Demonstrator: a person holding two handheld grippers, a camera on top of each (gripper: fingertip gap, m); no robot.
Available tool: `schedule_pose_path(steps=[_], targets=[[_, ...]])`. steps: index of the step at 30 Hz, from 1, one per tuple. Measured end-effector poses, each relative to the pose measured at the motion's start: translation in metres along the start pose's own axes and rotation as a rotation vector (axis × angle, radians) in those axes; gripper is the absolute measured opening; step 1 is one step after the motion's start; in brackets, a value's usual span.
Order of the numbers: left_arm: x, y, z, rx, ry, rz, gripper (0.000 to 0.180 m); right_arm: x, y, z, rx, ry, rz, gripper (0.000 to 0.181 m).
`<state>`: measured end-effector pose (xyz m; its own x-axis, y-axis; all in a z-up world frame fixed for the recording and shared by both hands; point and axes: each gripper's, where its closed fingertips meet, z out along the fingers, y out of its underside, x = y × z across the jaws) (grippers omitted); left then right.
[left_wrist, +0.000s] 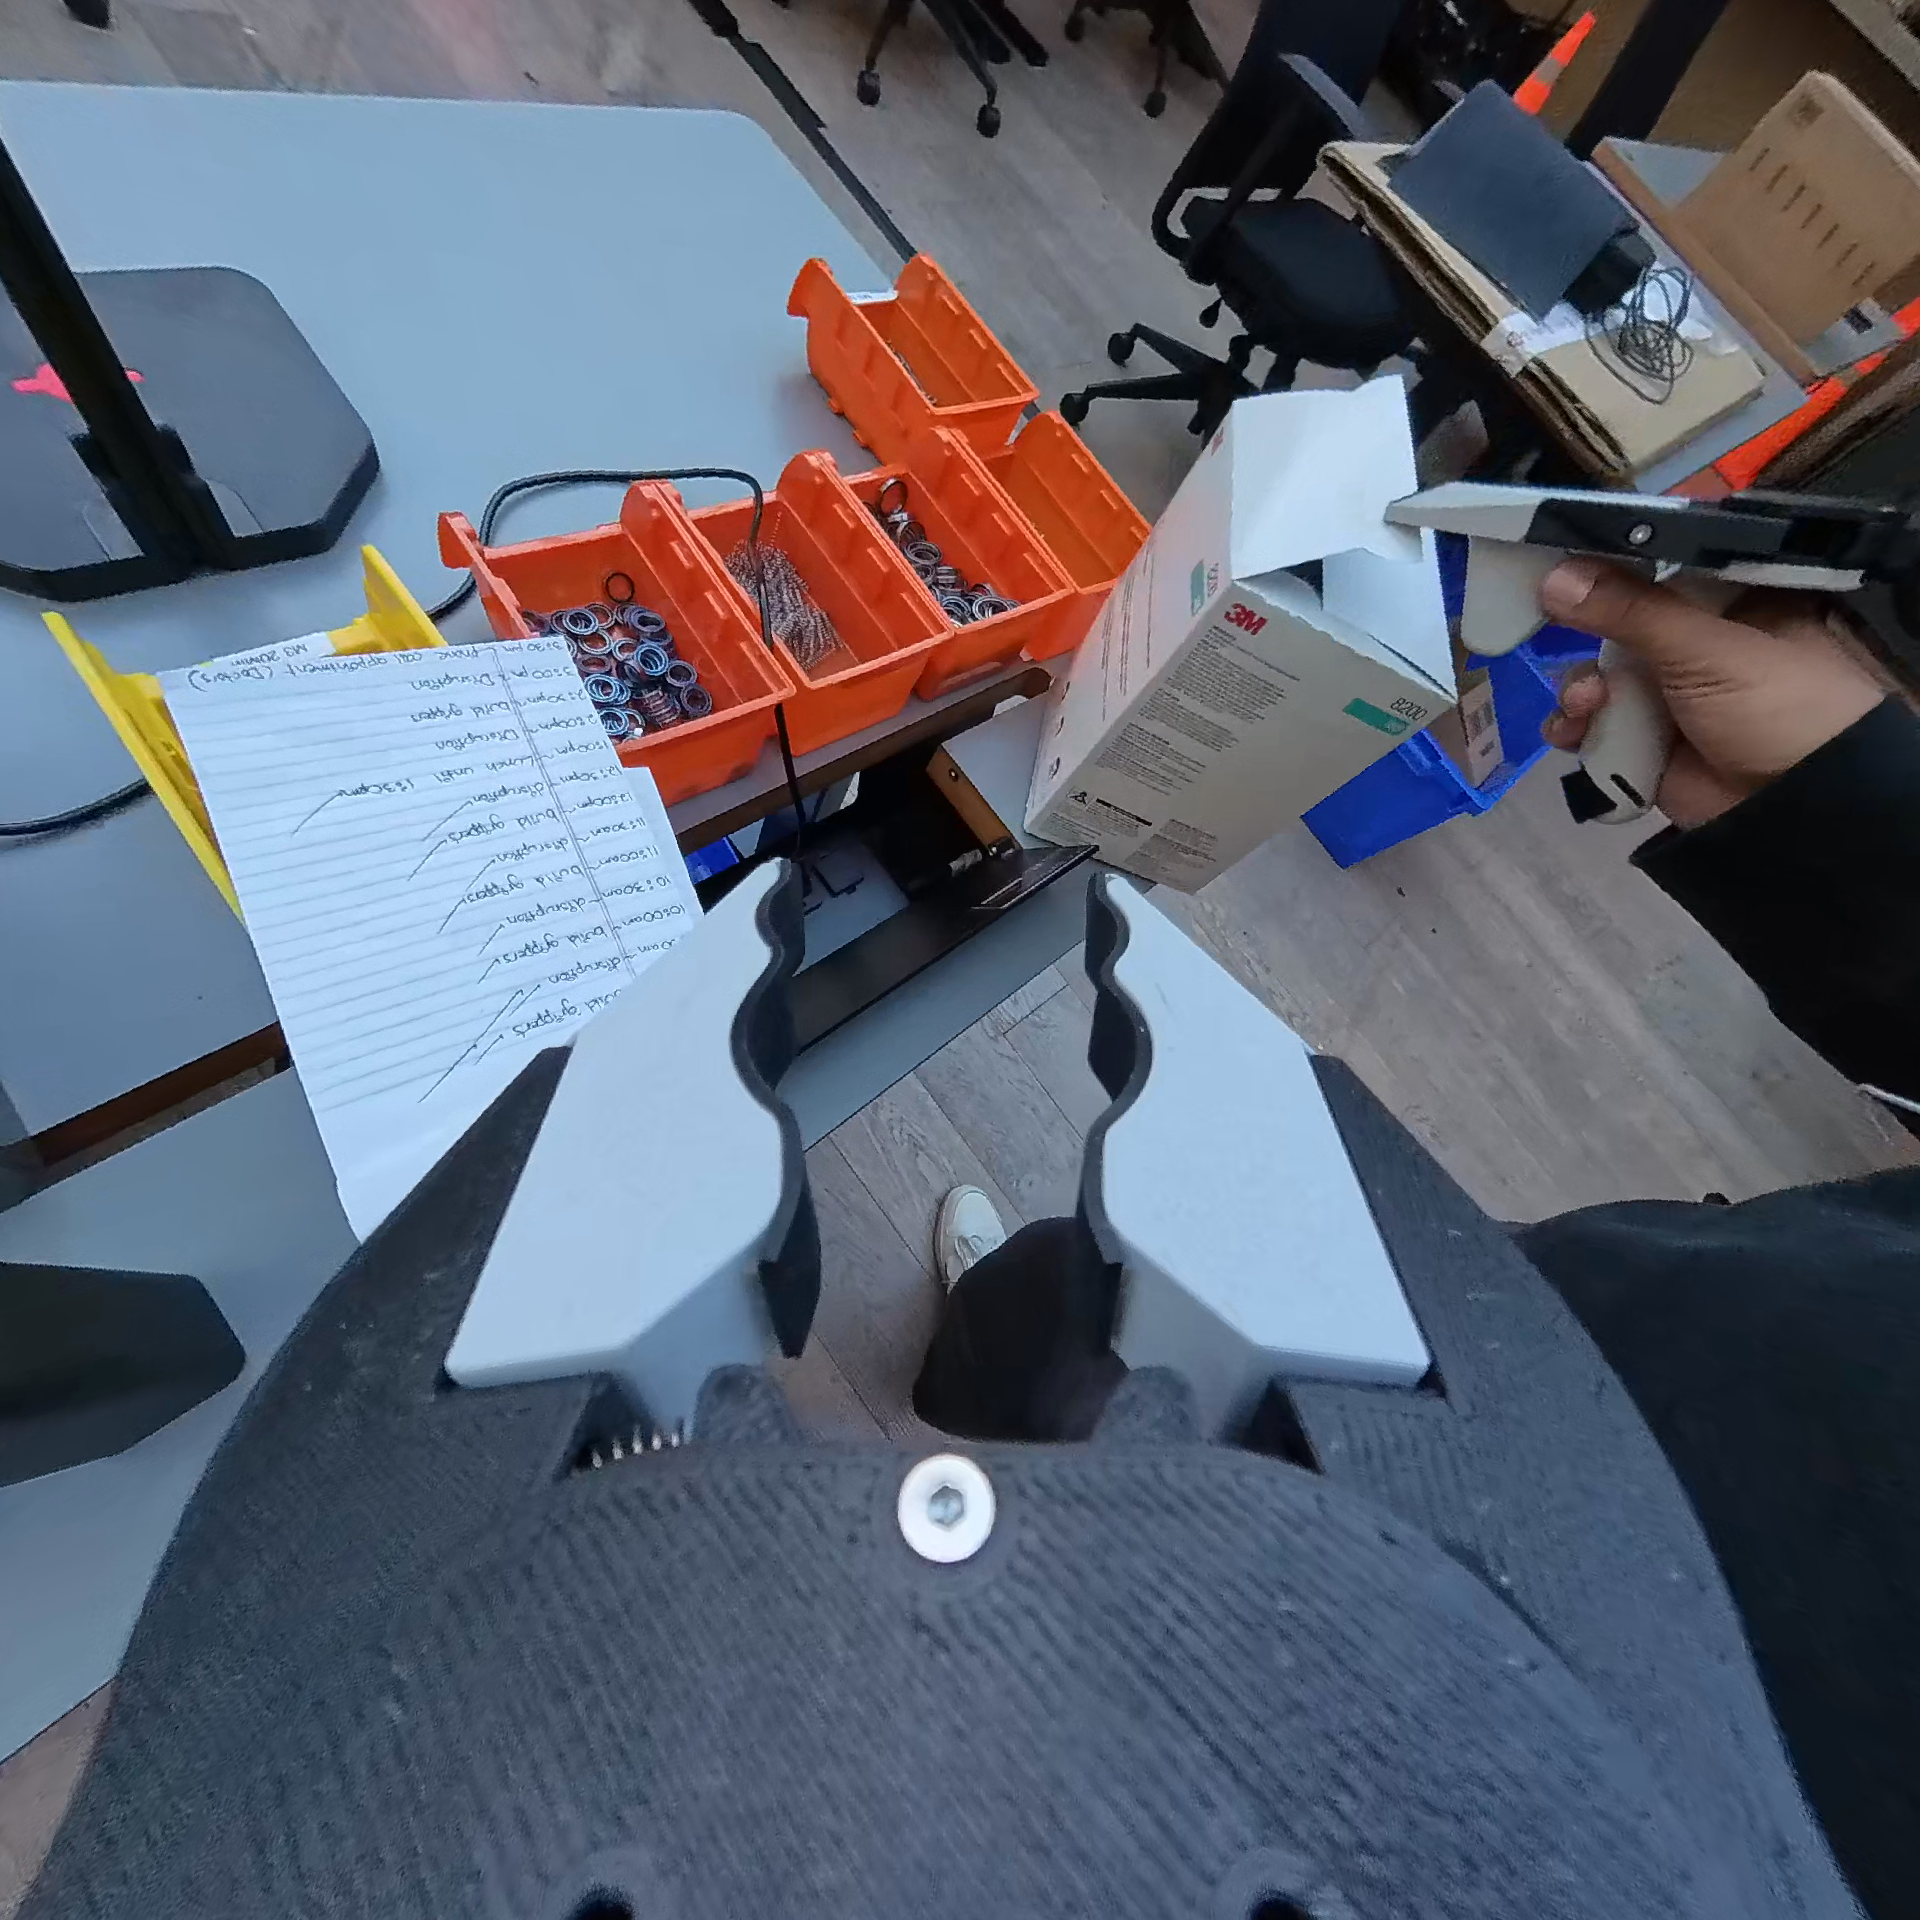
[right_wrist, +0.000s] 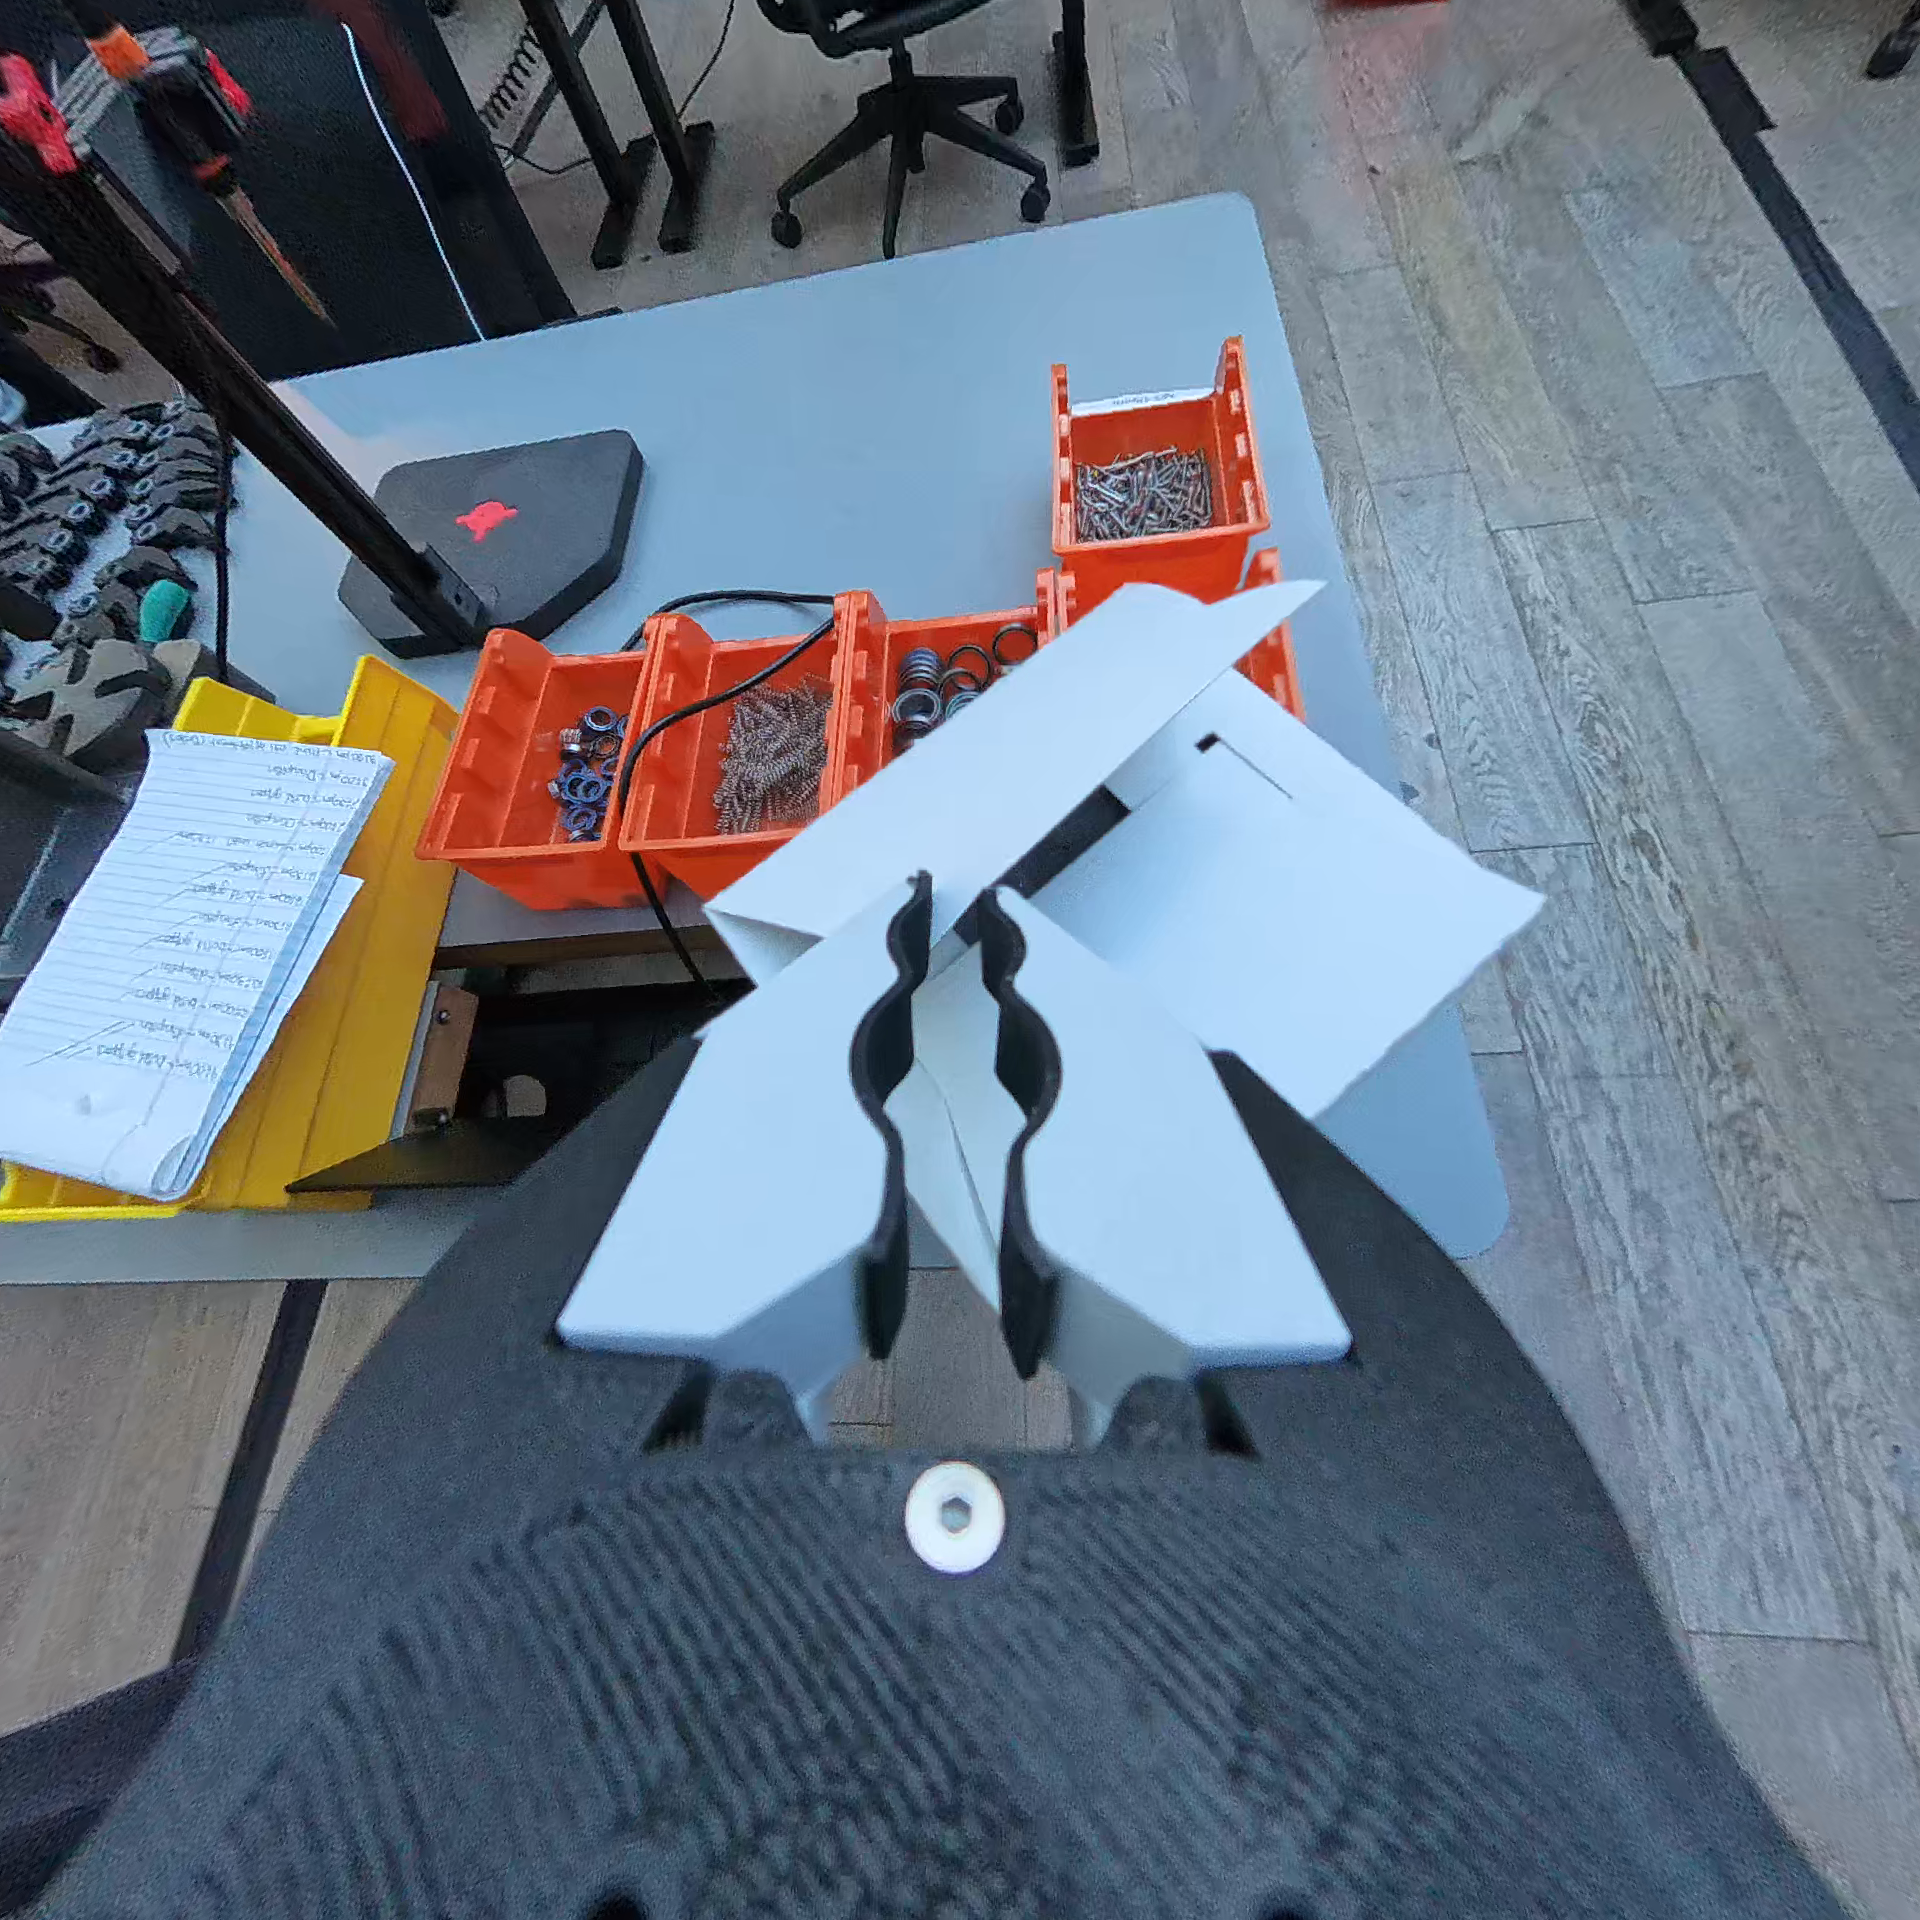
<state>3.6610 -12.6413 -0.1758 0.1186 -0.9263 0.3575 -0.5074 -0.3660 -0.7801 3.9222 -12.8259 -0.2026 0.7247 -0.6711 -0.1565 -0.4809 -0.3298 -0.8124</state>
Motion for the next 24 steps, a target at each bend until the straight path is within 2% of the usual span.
schedule_pose_path(steps=[6, 14, 19, 24], targets=[[0.011, -0.005, 0.012, -0.003, 0.027, 0.004, 0.053, 0.001, 0.003, 0.001, 0.017, -0.06, 0.114, 0.007], [0.017, -0.005, 0.022, -0.008, 0.033, 0.004, 0.053, 0.012, -0.005, -0.003, 0.007, -0.066, 0.076, 0.006], [0.017, -0.007, 0.022, 0.0, 0.029, -0.01, 0.053, 0.023, -0.022, -0.007, 0.004, -0.064, -0.038, 0.004], [0.02, -0.006, 0.027, -0.008, 0.029, 0.003, 0.053, 0.023, -0.04, -0.007, -0.019, -0.091, -0.274, 0.003]])
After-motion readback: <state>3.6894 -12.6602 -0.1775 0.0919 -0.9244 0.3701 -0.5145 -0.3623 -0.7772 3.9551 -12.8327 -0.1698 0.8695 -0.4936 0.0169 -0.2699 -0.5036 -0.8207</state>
